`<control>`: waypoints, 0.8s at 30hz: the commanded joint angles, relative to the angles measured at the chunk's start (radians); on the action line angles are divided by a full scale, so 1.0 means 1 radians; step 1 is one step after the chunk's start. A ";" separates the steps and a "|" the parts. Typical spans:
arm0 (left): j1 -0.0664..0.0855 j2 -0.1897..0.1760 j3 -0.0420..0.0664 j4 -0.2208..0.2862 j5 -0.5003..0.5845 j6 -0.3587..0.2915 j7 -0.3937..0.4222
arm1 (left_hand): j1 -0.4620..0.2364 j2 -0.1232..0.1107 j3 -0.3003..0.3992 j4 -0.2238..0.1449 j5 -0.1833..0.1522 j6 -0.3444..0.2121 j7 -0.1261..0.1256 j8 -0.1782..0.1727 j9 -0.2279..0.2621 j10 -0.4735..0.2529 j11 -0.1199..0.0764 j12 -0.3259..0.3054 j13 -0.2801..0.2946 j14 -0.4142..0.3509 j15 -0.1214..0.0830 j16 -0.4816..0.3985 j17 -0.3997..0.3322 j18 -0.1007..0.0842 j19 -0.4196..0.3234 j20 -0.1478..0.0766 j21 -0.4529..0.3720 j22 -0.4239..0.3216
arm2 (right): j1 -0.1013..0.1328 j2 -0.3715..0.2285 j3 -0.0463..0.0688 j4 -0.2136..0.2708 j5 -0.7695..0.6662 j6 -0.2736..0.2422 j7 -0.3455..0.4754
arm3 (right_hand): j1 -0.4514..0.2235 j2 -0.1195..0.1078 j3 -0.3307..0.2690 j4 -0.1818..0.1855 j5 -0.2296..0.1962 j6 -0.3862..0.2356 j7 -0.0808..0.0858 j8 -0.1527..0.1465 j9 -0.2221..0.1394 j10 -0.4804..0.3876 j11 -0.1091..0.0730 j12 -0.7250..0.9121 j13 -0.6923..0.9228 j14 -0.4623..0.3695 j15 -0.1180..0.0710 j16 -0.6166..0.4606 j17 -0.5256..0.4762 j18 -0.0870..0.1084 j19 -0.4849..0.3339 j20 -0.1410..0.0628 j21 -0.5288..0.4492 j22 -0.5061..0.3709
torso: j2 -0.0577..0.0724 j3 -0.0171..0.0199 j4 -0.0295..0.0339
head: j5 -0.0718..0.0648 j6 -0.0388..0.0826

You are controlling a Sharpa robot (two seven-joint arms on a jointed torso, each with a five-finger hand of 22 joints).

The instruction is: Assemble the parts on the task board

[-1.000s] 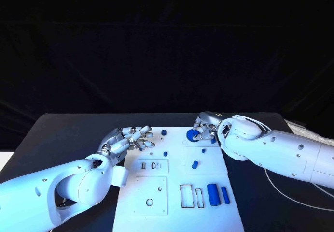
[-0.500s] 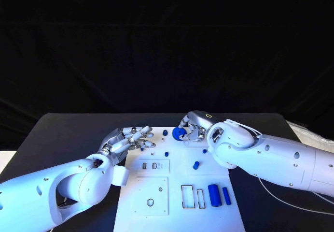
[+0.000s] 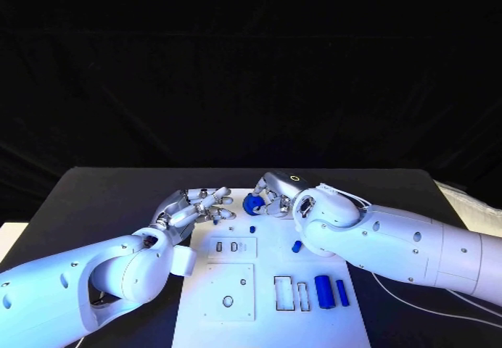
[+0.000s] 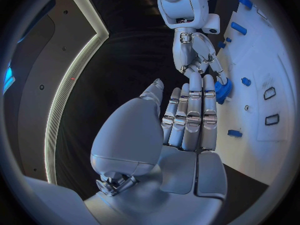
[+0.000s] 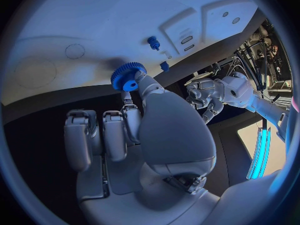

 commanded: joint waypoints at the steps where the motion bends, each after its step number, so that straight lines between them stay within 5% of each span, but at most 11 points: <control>1: 0.001 0.002 0.001 0.000 0.000 0.022 0.007 | 0.005 0.006 0.003 -0.007 -0.001 0.005 0.003 -0.006 0.000 0.007 0.002 -0.006 0.002 -0.006 -0.001 -0.004 0.002 0.010 0.003 0.001 0.004 0.001 | -0.005 0.015 -0.001 -0.014 -0.025 0.024 -0.008 | -0.005 0.006 0.010 0.002 0.002 0.016 -0.013 -0.001 0.013 -0.004 -0.002 -0.006 0.017 0.071 -0.007 0.002 0.097 -0.011 0.020 -0.005 0.005 0.127 | 0.000 0.0017 -0.0014 | 0.004 -0.003; 15: 0.001 0.004 0.001 -0.001 0.000 0.022 0.006 | 0.005 0.006 0.003 -0.007 -0.001 0.005 0.003 -0.006 0.000 0.007 0.002 -0.006 0.002 -0.006 -0.001 -0.004 0.002 0.010 0.003 0.001 0.004 0.001 | -0.014 0.057 -0.008 -0.054 -0.032 0.028 -0.010 | -0.023 -0.005 0.015 0.005 -0.007 -0.003 -0.004 -0.018 0.008 -0.015 0.005 -0.027 0.005 0.069 -0.002 -0.002 0.090 -0.010 0.017 -0.002 0.003 0.123 | 0.000 0.0028 -0.0029 | 0.008 -0.005; 24: 0.001 0.004 0.001 -0.001 0.000 0.023 0.004 | 0.005 0.006 0.003 -0.007 -0.001 0.005 0.003 -0.006 0.000 0.007 0.002 -0.006 0.002 -0.006 -0.001 -0.004 0.002 0.010 0.003 0.001 0.004 0.001 | -0.014 0.071 -0.009 -0.067 -0.031 0.026 -0.008 | -0.072 -0.043 -0.008 0.024 -0.037 -0.088 0.020 -0.043 -0.016 -0.059 0.027 -0.108 -0.052 0.066 0.017 -0.007 0.083 -0.007 0.005 0.015 -0.004 0.108 | -0.001 0.0025 -0.0033 | 0.008 -0.003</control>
